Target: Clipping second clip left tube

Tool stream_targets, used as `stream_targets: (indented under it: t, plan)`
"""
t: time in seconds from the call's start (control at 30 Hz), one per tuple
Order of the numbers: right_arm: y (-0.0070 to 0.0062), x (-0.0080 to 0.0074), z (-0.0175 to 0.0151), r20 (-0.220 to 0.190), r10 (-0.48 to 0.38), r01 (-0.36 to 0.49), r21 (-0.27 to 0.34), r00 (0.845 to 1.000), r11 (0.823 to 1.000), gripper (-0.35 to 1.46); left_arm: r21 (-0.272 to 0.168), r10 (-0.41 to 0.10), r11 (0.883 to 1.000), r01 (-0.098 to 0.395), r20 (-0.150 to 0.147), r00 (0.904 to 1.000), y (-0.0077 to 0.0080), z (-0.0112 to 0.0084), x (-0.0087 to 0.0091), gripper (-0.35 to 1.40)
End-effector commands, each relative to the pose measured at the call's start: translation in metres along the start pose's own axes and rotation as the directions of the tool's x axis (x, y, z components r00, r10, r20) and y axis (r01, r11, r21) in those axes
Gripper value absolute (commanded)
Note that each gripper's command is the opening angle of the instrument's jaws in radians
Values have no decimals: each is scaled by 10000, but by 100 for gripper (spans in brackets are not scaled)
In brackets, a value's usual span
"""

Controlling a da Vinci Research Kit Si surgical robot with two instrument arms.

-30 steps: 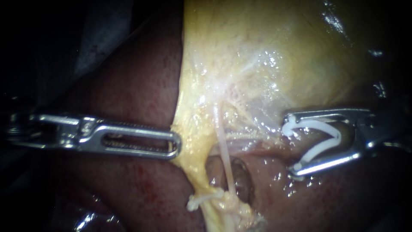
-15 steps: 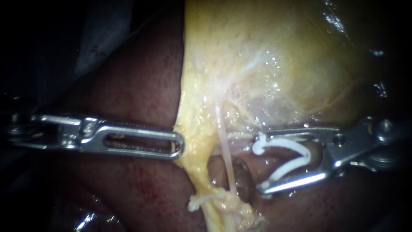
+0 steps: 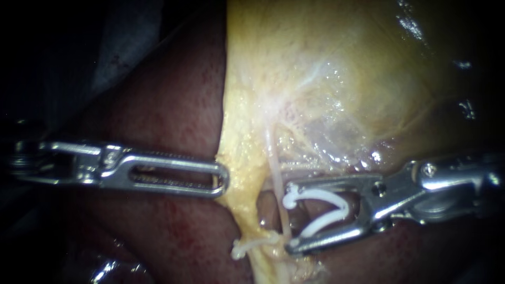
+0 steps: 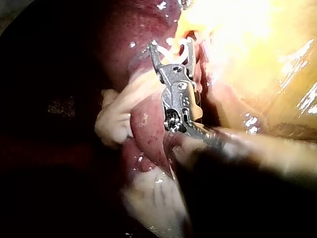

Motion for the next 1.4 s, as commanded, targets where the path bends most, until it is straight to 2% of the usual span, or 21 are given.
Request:
stream_targets:
  t: [0.03, 0.23, 0.47, 0.87, 1.17, 1.4]
  plan:
    - [1, -1, 4, 59, 26, -26, 13, 10000, 10000, 57, -9, -2, 10000, 2, 1, 10000, 0, 1, 0, -35]
    - [7, -10, 21, 367, 59, -58, -25, 9993, 10000, 56, -23, -7, 10000, 7, 14, 10000, -4, 2, 1, -35]
    - [17, -19, 27, 515, 65, -61, -86, 9987, 9999, 56, -54, -12, 10000, 13, 45, 10000, -6, 2, 1, -35]
    - [28, -16, 46, 645, 85, -81, -65, 9979, 9999, 55, -6, -17, 10000, 17, -3, 10000, -11, 4, 2, -35]
    - [29, -9, 74, 778, 269, -289, 239, 9966, 9993, 52, -11, -18, 10000, 18, 2, 10000, -11, 5, 1, -35]
    - [29, -13, 85, 920, 427, -459, 328, 9948, 9984, 49, 2, -14, 10000, 14, -13, 10000, -11, 7, 2, -35]
